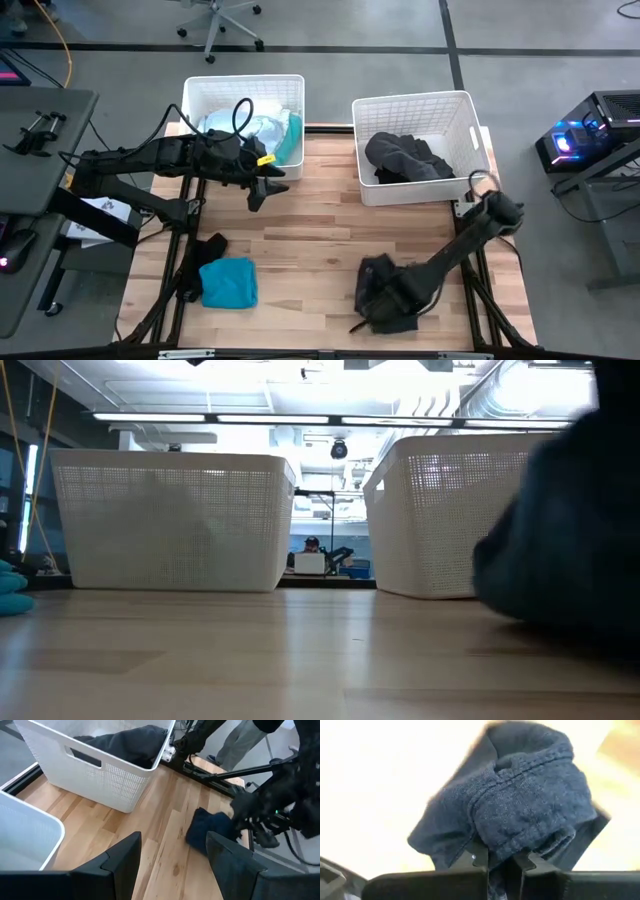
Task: Sort clothes
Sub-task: Put the black shorts into the right white bin
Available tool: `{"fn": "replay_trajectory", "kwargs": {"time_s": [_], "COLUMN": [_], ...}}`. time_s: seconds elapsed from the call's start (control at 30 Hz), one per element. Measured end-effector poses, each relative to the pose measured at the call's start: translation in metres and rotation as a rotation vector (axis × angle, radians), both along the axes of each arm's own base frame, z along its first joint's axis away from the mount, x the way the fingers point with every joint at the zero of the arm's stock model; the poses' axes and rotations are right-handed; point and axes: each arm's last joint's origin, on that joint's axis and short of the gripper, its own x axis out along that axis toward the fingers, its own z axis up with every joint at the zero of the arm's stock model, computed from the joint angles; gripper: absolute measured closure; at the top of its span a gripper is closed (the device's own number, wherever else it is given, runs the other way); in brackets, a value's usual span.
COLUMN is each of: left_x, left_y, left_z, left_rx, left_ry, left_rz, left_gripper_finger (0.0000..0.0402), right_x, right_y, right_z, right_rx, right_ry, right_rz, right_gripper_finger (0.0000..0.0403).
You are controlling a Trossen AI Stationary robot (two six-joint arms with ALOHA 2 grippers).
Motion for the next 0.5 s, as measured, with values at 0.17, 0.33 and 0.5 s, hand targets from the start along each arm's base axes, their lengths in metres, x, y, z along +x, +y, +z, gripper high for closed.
{"fn": "replay_trajectory", "kwargs": {"time_s": [0.17, 0.33, 0.5], "left_x": [0.002, 0.003, 0.004], "left_y": [0.000, 0.000, 0.000], "left_z": [0.004, 0.006, 0.006], "left_rx": [0.016, 0.017, 0.018], "left_ry": [-0.050, -0.070, -0.073], "left_rz": [-0.008, -0.009, -0.009], "left_gripper_finger": [0.0190, 0.0190, 0.0190], "right_x": [-0.021, -0.043, -0.062], "right_y": [-0.031, -0.065, -0.101], "right_z": [0.058, 0.108, 0.159], "right_rx": [-0.103, -0.238, -0.441], "right_ry": [-0.214, -0.479, -0.688], "right_rz": [-0.067, -0.116, -0.118], "right_gripper_finger": [0.0399, 0.0400, 0.0400]}}
